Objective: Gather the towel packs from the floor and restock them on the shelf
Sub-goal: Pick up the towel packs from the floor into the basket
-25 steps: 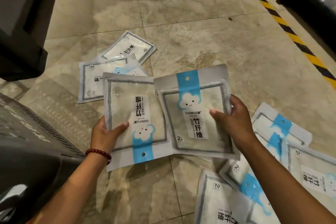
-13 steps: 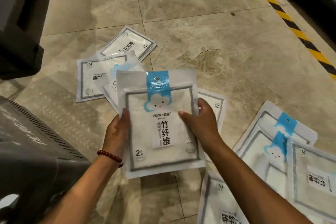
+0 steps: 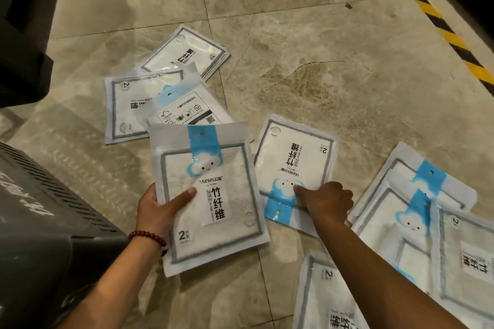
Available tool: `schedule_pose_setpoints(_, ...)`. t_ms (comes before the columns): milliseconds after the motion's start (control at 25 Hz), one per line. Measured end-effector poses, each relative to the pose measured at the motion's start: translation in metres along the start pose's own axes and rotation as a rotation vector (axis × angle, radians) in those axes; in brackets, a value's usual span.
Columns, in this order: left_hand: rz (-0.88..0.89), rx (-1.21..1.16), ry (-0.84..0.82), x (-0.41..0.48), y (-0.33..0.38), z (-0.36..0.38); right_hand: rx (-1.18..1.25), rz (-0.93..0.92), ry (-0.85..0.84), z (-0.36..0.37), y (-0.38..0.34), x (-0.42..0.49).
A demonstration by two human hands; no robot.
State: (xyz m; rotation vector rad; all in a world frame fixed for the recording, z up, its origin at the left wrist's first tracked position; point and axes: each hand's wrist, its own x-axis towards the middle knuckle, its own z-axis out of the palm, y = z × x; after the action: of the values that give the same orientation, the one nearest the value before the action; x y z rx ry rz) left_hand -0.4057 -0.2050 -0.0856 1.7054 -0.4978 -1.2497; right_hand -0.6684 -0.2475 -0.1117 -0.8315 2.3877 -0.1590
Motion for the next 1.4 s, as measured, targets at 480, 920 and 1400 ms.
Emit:
schedule_pose_setpoints(480, -0.015, -0.035, 0.057, 0.005, -0.006, -0.012, 0.287, -0.297, 0.105, 0.006, 0.000, -0.006)
schedule_pose_setpoints(920, -0.026, -0.079, 0.069, -0.002, 0.004, -0.002, 0.641, -0.678, -0.008, -0.073, -0.025, -0.003)
schedule_pose_setpoints(1400, -0.084, -0.189, -0.014, -0.006, 0.007, 0.003, 0.293, -0.854, -0.450, 0.005, -0.032, -0.063)
